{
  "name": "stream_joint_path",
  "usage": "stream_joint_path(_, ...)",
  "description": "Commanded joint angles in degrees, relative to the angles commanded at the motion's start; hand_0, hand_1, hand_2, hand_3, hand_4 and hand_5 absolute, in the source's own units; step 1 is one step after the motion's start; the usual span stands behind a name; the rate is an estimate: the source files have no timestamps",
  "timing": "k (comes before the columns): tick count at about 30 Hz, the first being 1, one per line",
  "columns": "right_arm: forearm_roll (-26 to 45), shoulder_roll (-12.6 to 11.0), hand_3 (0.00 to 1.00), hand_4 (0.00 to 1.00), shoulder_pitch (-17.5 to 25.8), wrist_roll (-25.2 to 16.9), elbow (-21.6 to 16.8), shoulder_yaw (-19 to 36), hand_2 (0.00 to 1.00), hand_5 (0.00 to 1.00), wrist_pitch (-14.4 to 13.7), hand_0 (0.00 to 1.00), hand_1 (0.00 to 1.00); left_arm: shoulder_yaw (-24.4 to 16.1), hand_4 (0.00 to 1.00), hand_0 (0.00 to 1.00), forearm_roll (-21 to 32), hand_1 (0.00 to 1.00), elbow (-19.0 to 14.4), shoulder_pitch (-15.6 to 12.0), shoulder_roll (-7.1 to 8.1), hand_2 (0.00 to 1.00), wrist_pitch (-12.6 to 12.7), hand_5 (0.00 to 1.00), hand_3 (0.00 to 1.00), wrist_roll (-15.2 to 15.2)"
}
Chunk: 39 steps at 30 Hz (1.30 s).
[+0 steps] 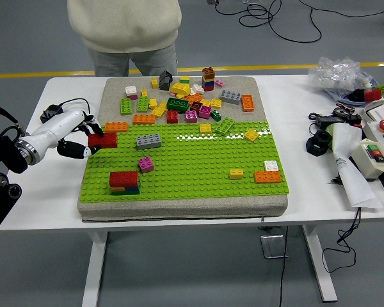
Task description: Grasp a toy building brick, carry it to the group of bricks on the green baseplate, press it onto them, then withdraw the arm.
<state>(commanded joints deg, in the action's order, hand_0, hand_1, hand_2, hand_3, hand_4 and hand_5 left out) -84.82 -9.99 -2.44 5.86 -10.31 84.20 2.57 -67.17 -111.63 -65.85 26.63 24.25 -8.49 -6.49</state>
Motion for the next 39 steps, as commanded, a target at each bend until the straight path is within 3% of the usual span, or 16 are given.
stream_joint_path(10,0.0,-0.2,0.764,0.964,0.1,0.0,0.0,0.3,0.766,0.701,0.0,0.768,0.713,-1.3,0.471,0.606,0.6,0.531,-5.9,-3.3,0.99,0.504,-0.6,0.002,0.506,0.6)
stream_joint_path(21,-0.1,-0.2,0.764,0.964,0.5,0.2,0.0,0.8,0.766,0.7,0.0,0.768,0.714,-1.1,0.471,0.605,1.2,0.531,-12.6,-9.0,2.28,0.504,-1.6,0.002,0.505,1.3)
stream_joint_path(39,0.3,-0.1,0.764,0.964,0.3,0.2,0.0,0.7,0.766,0.7,-0.1,0.768,0.714,0.2,0.496,0.613,1.5,0.534,-13.9,-10.6,0.47,0.509,-1.9,0.002,0.508,1.5)
